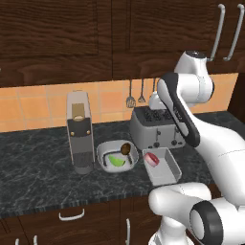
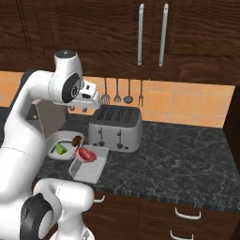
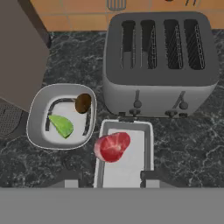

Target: Take the meat container that has the steak and place it on the second highest rack of the freezer. Then take the vegetable container that has the mushroom and lemon wedge and place it on the highest rack of the freezer.

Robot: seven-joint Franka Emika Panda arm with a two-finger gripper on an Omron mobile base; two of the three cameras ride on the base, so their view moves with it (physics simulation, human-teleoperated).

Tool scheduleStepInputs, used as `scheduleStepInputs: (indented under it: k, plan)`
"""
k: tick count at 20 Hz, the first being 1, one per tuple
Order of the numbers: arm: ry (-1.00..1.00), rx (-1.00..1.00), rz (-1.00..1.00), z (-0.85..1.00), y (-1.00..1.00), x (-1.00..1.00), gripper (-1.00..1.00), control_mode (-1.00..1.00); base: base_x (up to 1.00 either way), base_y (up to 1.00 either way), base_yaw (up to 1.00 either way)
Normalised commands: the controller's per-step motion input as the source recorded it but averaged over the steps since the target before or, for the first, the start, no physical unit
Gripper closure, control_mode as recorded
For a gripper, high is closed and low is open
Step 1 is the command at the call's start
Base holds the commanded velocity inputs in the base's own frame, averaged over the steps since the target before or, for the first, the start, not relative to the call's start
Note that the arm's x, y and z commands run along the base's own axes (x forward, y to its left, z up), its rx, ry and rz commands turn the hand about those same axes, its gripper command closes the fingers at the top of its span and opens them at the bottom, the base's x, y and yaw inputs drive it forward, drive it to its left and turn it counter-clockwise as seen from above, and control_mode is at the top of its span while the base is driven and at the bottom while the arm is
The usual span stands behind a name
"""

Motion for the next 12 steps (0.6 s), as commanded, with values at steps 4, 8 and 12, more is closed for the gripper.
scheduleStepInputs:
  k: [4, 8, 12]
  plan:
    - [0.01, -0.01, 0.06, -0.05, 0.13, -0.47, -1.0, -1.0, 0.0, 0.0, 0.0]
    - [0.14, -0.07, 0.2, -0.52, 0.31, -0.71, -1.0, -1.0, 0.0, 0.0, 0.0]
    - [0.12, -0.08, 0.23, -0.75, 0.16, -0.62, -1.0, -1.0, 0.0, 0.0, 0.0]
